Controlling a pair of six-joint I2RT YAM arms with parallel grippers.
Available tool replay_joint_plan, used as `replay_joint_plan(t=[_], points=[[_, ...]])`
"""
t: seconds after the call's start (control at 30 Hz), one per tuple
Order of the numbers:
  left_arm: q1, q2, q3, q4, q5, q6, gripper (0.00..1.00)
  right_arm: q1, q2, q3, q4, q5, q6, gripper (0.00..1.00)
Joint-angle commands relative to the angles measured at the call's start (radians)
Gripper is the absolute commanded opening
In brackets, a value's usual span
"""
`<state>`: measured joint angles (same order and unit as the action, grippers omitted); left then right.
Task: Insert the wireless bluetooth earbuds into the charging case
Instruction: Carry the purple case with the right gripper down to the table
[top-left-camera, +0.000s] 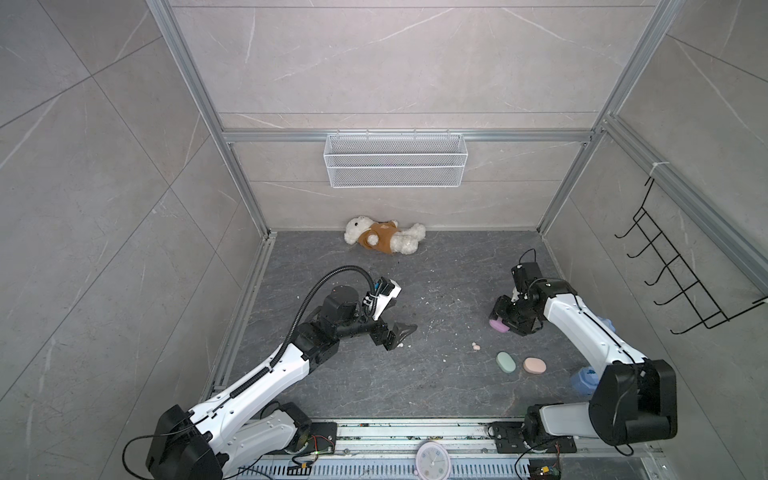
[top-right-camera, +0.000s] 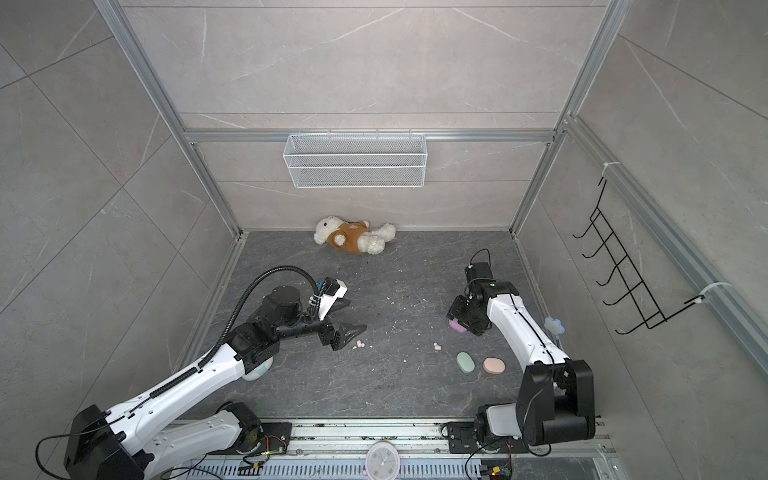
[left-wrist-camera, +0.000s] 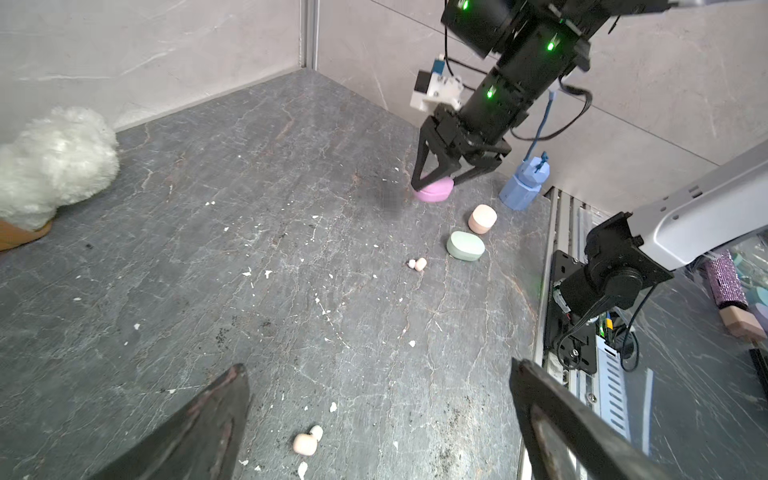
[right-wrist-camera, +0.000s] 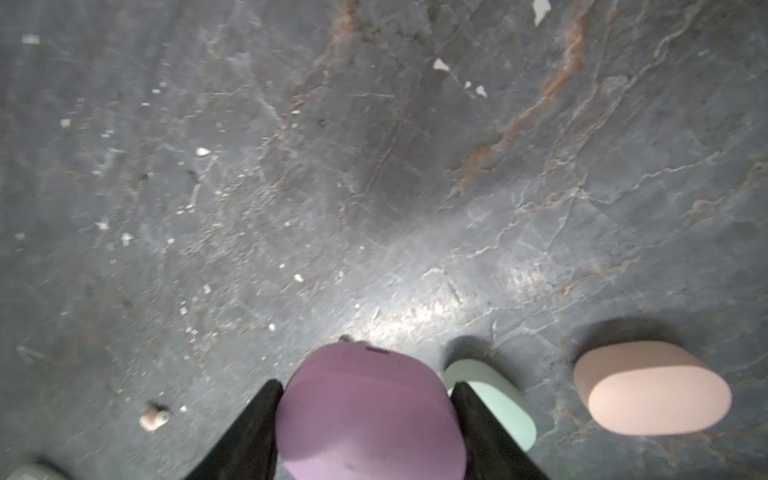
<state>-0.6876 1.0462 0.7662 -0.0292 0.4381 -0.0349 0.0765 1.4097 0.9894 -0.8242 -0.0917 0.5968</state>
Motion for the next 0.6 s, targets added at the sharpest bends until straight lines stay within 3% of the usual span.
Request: replay_joint_plan(t=[0.0, 0.57], points=[[0.010, -0.015, 0.004, 0.012, -0.006, -0.030, 1.00, -0.002, 0.042, -0.043, 0.114, 0.055, -0.027, 0.50], [0.024, 0.058, 0.024, 0.081, 0.038, -0.062, 1.00, 0.040, 0.231, -0.100, 0.266, 0.060, -0.028, 0.47]])
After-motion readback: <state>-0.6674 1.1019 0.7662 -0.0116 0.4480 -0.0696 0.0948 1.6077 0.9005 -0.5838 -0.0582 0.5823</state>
